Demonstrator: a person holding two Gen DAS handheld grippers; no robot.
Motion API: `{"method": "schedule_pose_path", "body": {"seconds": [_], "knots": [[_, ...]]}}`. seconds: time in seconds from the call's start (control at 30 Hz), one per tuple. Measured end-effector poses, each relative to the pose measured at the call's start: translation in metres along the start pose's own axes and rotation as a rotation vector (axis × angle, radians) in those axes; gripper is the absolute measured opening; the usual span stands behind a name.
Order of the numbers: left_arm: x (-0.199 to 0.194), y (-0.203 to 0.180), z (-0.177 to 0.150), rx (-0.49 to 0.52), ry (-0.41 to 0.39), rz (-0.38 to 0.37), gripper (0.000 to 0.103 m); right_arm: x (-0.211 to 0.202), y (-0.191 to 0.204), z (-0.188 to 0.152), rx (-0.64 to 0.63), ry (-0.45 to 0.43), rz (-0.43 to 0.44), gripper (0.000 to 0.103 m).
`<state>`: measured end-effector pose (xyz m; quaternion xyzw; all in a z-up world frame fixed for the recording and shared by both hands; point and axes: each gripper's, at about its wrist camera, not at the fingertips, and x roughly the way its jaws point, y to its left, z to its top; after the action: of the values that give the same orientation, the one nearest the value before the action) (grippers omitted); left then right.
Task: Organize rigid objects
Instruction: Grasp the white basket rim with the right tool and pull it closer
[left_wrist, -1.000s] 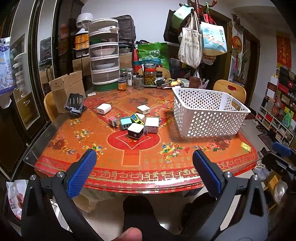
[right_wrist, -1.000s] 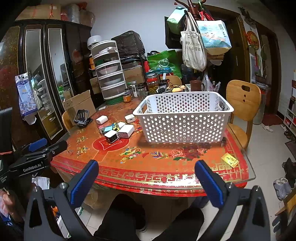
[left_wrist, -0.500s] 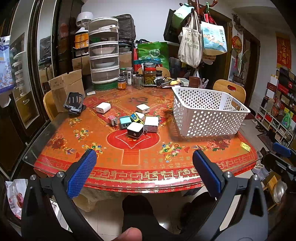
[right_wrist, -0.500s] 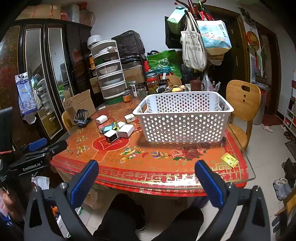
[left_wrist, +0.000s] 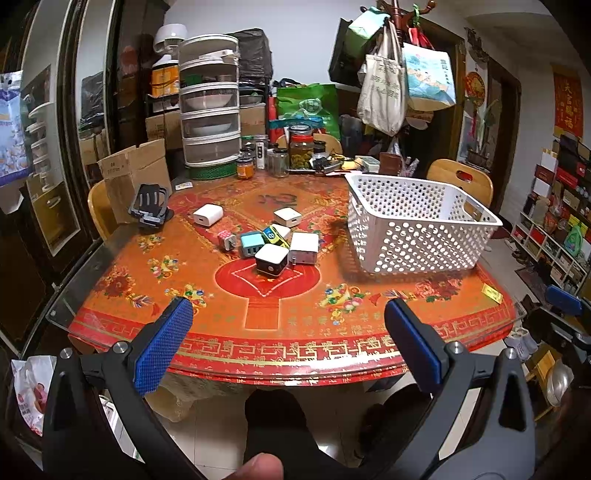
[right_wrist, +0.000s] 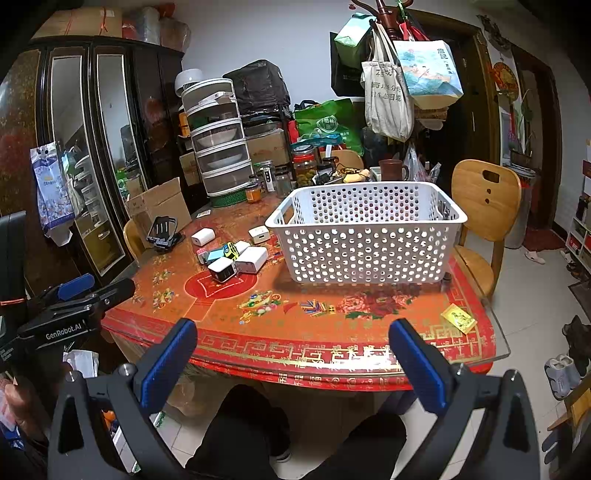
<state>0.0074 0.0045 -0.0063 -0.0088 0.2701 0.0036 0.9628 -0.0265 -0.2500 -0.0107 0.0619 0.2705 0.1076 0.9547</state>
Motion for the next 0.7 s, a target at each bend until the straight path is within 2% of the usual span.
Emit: {"method": "schedule_pose_path", "body": {"seconds": [0.17, 0.23, 0.3, 0.33, 0.4, 0.43, 0.47, 0.5, 0.57, 0.63, 0.7], "knots": [[0.024, 0.003, 0.010, 0.001, -0.012, 0.038, 0.102, 0.005, -0.019, 0.011, 0.017, -0.038, 0.024, 0.103], [0.042, 0.015, 0.019, -0.021, -0.013, 0.022, 0.102, 0.016, -0.047, 0.032, 0.013, -0.073, -0.057, 0.103], [0.064, 0.028, 0.030, -0.048, 0.007, 0.033, 0.102, 0.031, -0.074, 0.056, 0.001, -0.076, -0.137, 0.103], [0.080, 0.038, 0.037, -0.068, 0.026, 0.021, 0.102, 0.035, -0.082, 0.062, -0.002, -0.068, -0.149, 0.103], [0.109, 0.051, 0.050, -0.066, 0.023, -0.010, 0.102, 0.057, -0.114, 0.089, 0.008, -0.031, -0.203, 0.103], [0.124, 0.056, 0.054, -0.054, 0.033, 0.000, 0.102, 0.064, -0.125, 0.098, 0.014, -0.020, -0.220, 0.103], [0.153, 0.061, 0.056, -0.029, 0.115, 0.042, 0.102, 0.076, -0.139, 0.108, 0.021, 0.000, -0.236, 0.103], [0.174, 0.065, 0.055, -0.015, 0.181, 0.068, 0.102, 0.096, -0.157, 0.121, 0.023, 0.058, -0.239, 0.103], [0.210, 0.075, 0.054, -0.009, 0.267, 0.096, 0.102, 0.122, -0.180, 0.129, 0.052, 0.137, -0.245, 0.103], [0.233, 0.088, 0.053, -0.032, 0.299, 0.103, 0.102, 0.161, -0.207, 0.134, 0.105, 0.280, -0.235, 0.103], [0.251, 0.104, 0.054, -0.063, 0.319, 0.112, 0.102, 0.181, -0.222, 0.132, 0.134, 0.324, -0.234, 0.103]]}}
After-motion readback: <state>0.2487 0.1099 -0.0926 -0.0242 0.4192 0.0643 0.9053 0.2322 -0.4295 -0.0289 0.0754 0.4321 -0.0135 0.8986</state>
